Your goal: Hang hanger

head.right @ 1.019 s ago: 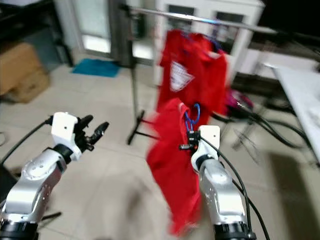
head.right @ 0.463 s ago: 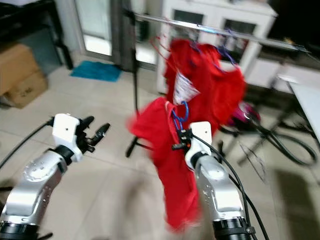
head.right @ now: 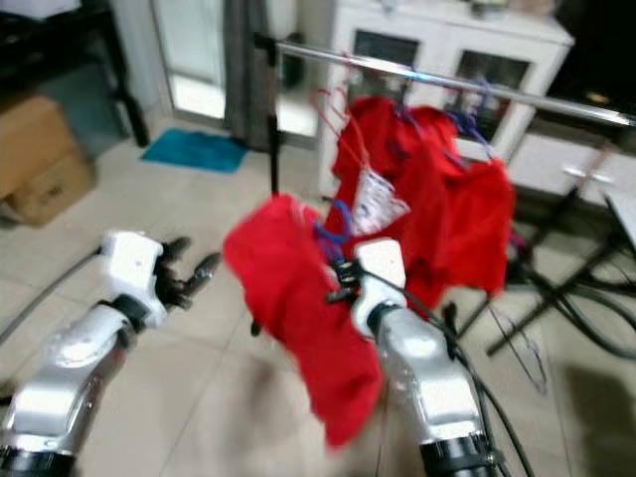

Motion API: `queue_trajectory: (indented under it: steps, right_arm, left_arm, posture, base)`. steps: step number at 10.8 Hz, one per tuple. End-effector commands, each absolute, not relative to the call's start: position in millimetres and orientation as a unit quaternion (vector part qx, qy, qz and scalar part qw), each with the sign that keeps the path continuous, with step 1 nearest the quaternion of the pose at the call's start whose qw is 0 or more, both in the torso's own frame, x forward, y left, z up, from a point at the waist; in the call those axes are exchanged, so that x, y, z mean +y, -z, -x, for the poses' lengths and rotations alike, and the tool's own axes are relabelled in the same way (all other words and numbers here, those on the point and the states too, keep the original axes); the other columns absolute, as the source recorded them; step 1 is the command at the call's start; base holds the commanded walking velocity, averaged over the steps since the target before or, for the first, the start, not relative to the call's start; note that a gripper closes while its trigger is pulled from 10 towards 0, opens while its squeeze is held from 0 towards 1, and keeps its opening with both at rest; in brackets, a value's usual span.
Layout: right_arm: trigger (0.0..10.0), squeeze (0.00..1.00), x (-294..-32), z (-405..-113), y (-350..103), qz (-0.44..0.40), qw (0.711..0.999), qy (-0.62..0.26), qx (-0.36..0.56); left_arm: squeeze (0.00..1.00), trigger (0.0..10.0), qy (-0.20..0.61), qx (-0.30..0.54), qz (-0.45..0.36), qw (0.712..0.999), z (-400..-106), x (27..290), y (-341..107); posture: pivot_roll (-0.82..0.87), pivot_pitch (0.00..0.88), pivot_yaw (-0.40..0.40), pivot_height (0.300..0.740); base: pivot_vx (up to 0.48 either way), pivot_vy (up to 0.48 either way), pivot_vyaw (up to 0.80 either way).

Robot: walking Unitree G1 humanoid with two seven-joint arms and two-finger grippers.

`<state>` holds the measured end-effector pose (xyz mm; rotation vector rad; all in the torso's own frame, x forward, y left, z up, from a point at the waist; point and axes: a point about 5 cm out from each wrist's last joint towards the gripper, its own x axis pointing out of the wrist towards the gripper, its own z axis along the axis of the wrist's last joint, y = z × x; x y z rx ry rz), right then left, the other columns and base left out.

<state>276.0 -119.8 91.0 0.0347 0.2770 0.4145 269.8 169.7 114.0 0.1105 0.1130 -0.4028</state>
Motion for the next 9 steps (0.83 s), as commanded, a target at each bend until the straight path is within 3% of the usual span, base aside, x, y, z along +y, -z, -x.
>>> queue_trajectory:
  steps: [1, 9]
  right_arm:
    - [10.0, 0.00, -113.0, -279.7, -107.8, -0.019, 0.971, -0.215, 0.103]
    - [10.0, 0.00, -121.0, -294.3, -131.6, 0.030, 0.983, -0.162, 0.084]
  left_arm:
    - [0.00, 10.0, 0.190, 0.053, -0.065, 0.978, -270.2, 177.6, -117.7]
    - [0.00, 10.0, 0.200, 0.053, -0.075, 0.976, -273.5, 175.7, -118.6]
  posture:
    - [0.09, 0.000, -0.050, 0.740]
    - [0.09, 0.000, -0.052, 0.740]
  base:
    - [0.435, 0.000, 0.00]
    - [0.426, 0.000, 0.00]
